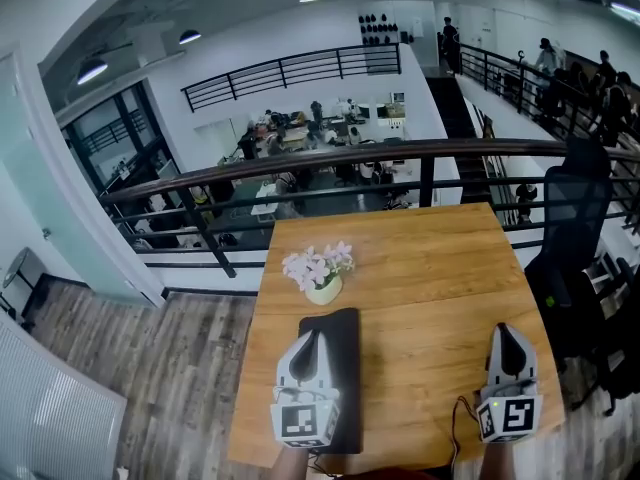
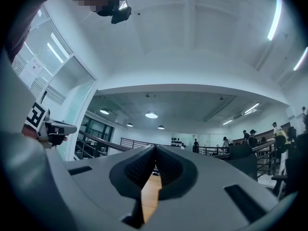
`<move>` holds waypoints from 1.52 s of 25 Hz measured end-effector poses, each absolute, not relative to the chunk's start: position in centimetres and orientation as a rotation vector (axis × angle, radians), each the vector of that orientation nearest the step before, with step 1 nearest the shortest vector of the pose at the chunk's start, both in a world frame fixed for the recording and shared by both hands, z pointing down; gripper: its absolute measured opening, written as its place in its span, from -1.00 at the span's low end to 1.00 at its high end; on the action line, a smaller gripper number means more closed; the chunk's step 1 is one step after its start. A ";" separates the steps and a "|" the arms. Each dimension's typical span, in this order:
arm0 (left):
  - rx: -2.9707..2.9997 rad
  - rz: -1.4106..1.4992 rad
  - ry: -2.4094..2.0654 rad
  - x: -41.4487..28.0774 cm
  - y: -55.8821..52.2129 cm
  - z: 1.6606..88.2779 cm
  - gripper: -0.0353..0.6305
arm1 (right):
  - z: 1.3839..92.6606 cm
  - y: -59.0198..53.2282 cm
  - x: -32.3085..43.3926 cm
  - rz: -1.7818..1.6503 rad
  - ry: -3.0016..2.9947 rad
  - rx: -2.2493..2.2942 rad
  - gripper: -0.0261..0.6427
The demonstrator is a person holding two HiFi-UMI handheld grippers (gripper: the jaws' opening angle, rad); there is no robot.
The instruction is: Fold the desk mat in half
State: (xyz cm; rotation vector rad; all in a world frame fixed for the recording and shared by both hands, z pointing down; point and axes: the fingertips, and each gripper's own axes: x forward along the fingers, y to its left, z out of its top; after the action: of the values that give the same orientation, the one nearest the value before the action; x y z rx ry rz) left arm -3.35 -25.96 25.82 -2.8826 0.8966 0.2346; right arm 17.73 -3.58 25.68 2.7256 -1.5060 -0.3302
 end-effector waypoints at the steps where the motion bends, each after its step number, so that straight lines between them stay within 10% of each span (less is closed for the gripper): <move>1: -2.878 0.230 0.899 -3.5 -25.9 25.8 -0.83 | 25.6 -3.6 17.6 -0.333 -1.510 2.721 -0.89; 38: -2.869 0.214 0.890 -3.9 -26.3 27.0 -0.83 | 25.7 -3.7 17.2 -0.324 -1.434 2.706 -0.89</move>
State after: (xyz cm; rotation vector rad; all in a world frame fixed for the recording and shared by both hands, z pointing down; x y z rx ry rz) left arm -3.85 -26.33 26.96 -2.8685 0.8902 0.2144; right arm 17.25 -3.67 25.69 2.7061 -1.4344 -0.3239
